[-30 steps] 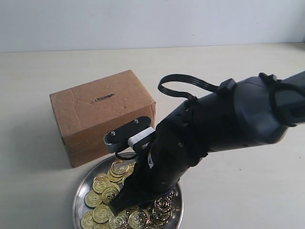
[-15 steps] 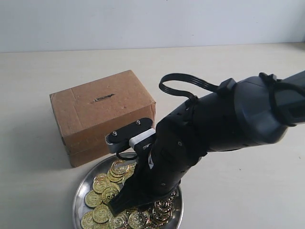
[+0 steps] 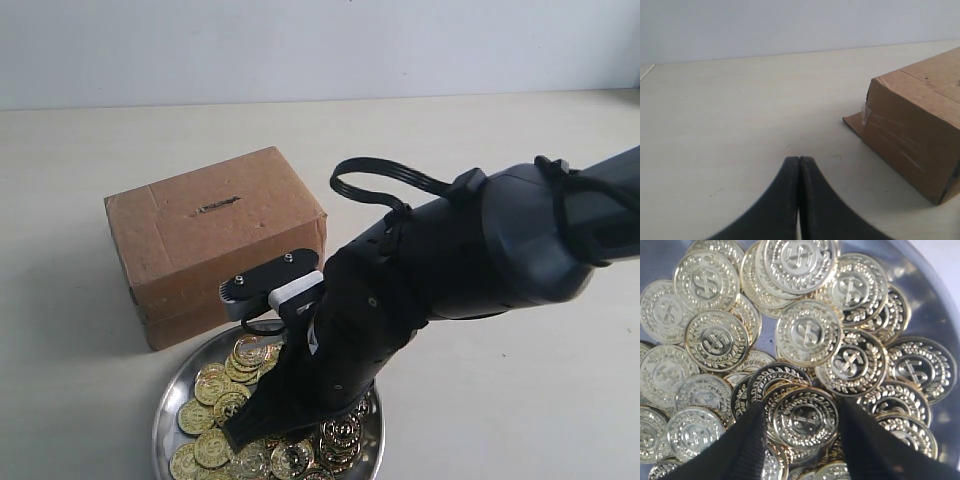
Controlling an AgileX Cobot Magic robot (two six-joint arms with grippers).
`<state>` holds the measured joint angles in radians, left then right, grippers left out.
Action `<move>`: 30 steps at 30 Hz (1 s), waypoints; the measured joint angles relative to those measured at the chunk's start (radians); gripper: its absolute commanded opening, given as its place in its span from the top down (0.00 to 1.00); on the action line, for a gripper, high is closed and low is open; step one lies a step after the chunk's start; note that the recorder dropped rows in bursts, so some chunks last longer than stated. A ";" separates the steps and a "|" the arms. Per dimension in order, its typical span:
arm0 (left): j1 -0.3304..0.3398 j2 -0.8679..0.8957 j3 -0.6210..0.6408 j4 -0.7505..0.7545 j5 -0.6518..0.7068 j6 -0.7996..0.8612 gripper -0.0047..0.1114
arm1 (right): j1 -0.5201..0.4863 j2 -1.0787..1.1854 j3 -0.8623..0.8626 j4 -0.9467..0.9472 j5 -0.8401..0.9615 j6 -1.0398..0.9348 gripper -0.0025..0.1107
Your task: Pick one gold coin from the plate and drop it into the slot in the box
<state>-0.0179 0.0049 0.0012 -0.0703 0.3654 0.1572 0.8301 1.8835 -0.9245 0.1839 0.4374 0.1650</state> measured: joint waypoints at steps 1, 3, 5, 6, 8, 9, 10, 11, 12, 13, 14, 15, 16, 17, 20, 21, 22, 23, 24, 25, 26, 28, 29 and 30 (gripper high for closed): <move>0.000 0.000 0.000 0.000 0.000 0.000 0.96 | 0.000 0.000 0.000 0.000 0.000 0.000 0.57; 0.000 0.000 0.000 0.000 0.000 0.000 0.96 | 0.000 0.000 0.000 0.000 0.000 0.000 0.57; 0.000 0.000 0.000 0.000 0.000 0.000 0.96 | 0.000 0.000 0.000 0.000 0.000 0.000 0.57; 0.000 0.000 0.000 0.000 0.000 0.000 0.96 | 0.000 0.000 0.000 0.000 0.000 0.000 0.57; 0.000 0.000 0.000 0.000 0.000 0.000 0.96 | 0.000 0.000 0.000 0.000 0.000 0.000 0.58; 0.000 0.000 0.000 0.000 0.000 0.000 0.96 | 0.000 0.000 0.000 0.000 0.000 0.000 0.59; 0.000 0.000 0.000 0.000 0.000 0.000 0.96 | 0.000 0.000 0.000 0.000 0.000 0.000 0.61; 0.000 0.000 0.000 0.000 0.000 0.000 0.96 | 0.000 0.000 0.000 0.000 0.000 0.000 0.64; 0.000 0.000 0.000 0.000 0.000 0.000 0.96 | 0.000 0.000 0.000 0.000 0.000 0.000 0.67; 0.000 0.000 0.000 0.000 0.000 0.000 0.96 | 0.000 0.000 0.000 0.000 -0.002 0.000 0.69; 0.000 0.000 0.000 0.000 0.000 0.000 0.96 | 0.000 0.000 0.000 0.000 -0.002 0.000 0.74; 0.000 0.000 0.000 0.000 0.000 0.000 0.96 | 0.000 0.002 0.000 0.000 -0.004 -0.002 0.76; 0.000 0.000 0.000 0.000 0.000 0.000 0.96 | 0.000 0.002 0.000 0.000 -0.004 -0.002 0.77; 0.000 0.000 0.000 0.000 0.000 0.000 0.96 | 0.000 0.002 0.000 0.000 -0.004 -0.002 0.77; 0.000 0.000 0.000 0.000 0.000 0.000 0.96 | 0.000 0.003 0.000 0.000 -0.004 -0.002 0.77; 0.000 0.000 0.000 0.000 0.000 0.000 0.96 | 0.000 0.003 0.000 0.000 -0.004 -0.002 0.75; 0.000 0.000 0.000 0.000 0.000 0.000 0.96 | 0.000 0.003 0.000 0.000 -0.004 -0.002 0.72; 0.000 0.000 0.000 0.000 0.000 0.000 0.96 | 0.000 0.003 0.000 0.000 -0.004 -0.002 0.68; 0.000 0.000 0.000 0.000 0.000 0.000 0.96 | 0.000 0.003 0.000 0.002 -0.006 -0.002 0.64; 0.000 0.000 0.000 0.000 0.000 0.000 0.96 | 0.000 0.003 0.000 0.002 -0.009 -0.002 0.55; 0.000 0.000 0.000 0.000 0.000 0.000 0.96 | 0.000 0.003 0.000 0.004 -0.014 -0.002 0.52; 0.000 0.000 0.000 0.000 0.000 0.000 0.96 | 0.000 0.003 0.000 0.004 -0.019 -0.002 0.51; 0.000 0.000 0.000 0.000 0.000 0.000 0.96 | 0.000 0.003 0.000 0.004 -0.026 -0.002 0.51; 0.000 0.000 0.000 0.000 0.000 0.000 0.96 | 0.000 0.003 0.000 0.004 -0.030 -0.002 0.51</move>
<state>-0.0179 0.0049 0.0012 -0.0703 0.3654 0.1572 0.8301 1.8861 -0.9245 0.1879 0.4070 0.1632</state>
